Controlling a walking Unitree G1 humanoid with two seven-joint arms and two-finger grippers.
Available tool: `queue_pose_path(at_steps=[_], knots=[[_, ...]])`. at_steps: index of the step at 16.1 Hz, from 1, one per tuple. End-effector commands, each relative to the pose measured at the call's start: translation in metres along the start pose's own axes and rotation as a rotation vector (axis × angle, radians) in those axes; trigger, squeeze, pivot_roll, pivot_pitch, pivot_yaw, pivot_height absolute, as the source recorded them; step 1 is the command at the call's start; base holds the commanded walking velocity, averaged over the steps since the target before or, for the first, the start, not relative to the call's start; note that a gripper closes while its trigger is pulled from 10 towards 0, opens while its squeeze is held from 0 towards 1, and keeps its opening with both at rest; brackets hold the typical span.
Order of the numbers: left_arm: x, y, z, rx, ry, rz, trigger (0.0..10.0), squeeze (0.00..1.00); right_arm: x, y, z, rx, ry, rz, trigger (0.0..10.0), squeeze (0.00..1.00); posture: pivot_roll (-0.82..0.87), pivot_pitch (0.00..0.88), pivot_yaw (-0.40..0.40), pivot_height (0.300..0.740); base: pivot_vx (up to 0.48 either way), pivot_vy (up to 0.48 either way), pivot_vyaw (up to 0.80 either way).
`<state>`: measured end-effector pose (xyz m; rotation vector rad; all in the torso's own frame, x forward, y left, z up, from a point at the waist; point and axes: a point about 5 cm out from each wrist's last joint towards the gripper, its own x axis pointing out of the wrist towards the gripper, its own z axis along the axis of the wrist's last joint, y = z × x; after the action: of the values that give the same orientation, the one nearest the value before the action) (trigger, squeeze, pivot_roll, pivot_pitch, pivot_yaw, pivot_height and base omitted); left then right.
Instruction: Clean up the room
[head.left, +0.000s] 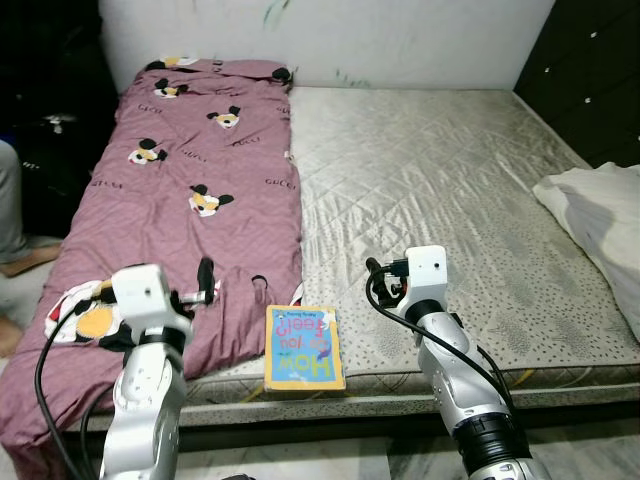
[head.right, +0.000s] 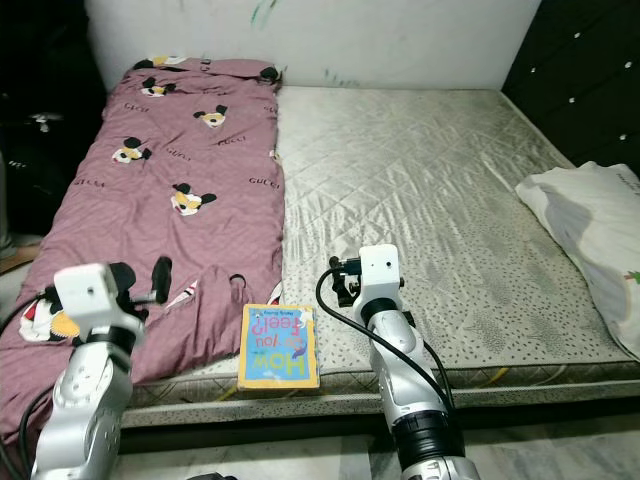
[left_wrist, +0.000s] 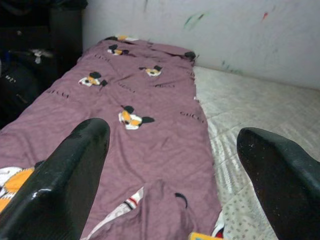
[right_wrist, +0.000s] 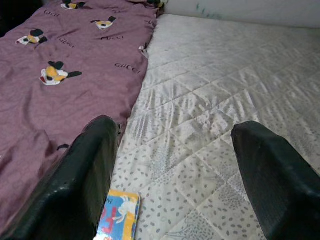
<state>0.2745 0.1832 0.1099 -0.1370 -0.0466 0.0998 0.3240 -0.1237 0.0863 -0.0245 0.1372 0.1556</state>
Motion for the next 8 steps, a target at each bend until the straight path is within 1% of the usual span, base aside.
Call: queue_pose_path(at_steps=[1,7,8], knots=[[0.001,0.0,-0.0011,0.001,0.011,-0.006,10.0,0.0,0.0,-0.0034,-0.0016,0.001,0.007,-0.012,10.0,0.0,0.05,0.054,-0.034,0.74,0.0,0.0,0.0],[0.002,-0.0029,-0.0007,0.0,0.011,-0.021,10.0,0.0,-0.0005,-0.004,-0.0025,-0.005,0.011,-0.014,10.0,0.0,0.05,0.058,-0.035,0.74,0.0,0.48,0.0],[0.0022,-0.0045,0.0004,0.003,-0.004,-0.031,10.0,0.0,-0.0003,-0.004,-0.0024,-0.006,0.01,-0.012,10.0,0.0,0.05,0.061,-0.036,0.74,0.0,0.0,0.0]])
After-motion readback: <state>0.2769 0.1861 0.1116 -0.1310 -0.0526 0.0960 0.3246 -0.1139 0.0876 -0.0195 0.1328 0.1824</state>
